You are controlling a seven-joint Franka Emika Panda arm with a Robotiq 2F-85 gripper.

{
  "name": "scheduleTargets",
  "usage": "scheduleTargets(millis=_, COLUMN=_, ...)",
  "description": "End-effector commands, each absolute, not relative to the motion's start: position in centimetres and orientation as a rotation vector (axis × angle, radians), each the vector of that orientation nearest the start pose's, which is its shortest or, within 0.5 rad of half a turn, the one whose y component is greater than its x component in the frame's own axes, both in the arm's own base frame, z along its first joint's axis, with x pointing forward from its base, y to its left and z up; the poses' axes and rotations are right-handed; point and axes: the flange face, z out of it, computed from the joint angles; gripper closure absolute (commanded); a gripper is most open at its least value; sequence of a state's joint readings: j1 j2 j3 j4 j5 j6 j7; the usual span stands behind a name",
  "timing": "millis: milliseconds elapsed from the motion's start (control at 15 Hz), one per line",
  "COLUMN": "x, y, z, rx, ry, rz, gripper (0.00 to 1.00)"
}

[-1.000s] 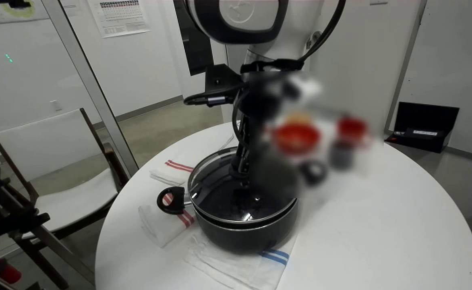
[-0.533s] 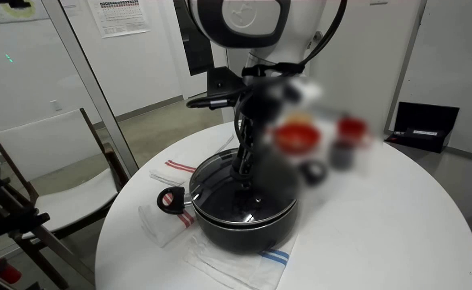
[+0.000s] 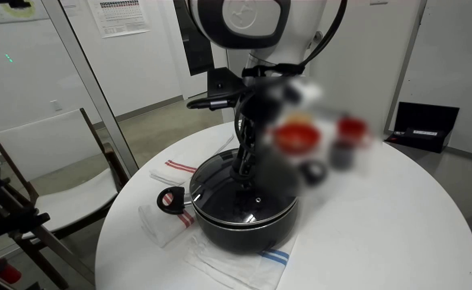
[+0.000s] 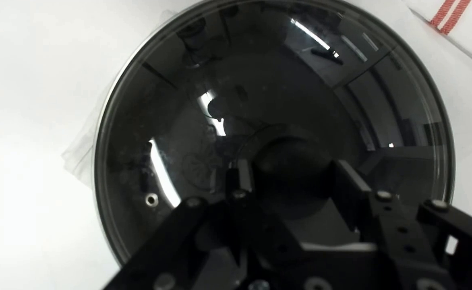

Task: Cover the pot

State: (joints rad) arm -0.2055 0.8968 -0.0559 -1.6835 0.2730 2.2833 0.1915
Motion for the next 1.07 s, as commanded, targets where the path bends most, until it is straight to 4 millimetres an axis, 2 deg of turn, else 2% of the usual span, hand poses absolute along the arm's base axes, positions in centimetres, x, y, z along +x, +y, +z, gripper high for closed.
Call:
scheduleTargets(millis=0, x=61.1, y=-15.4, z=6.2, rx=-2.789, ry=0.958, rz=0.438, gripper=0.75)
scheduleTargets(millis=1000, x=60.0, y=-15.7, z=5.2, rx=-2.754, ry=0.997, rz=0.452, gripper=0.75)
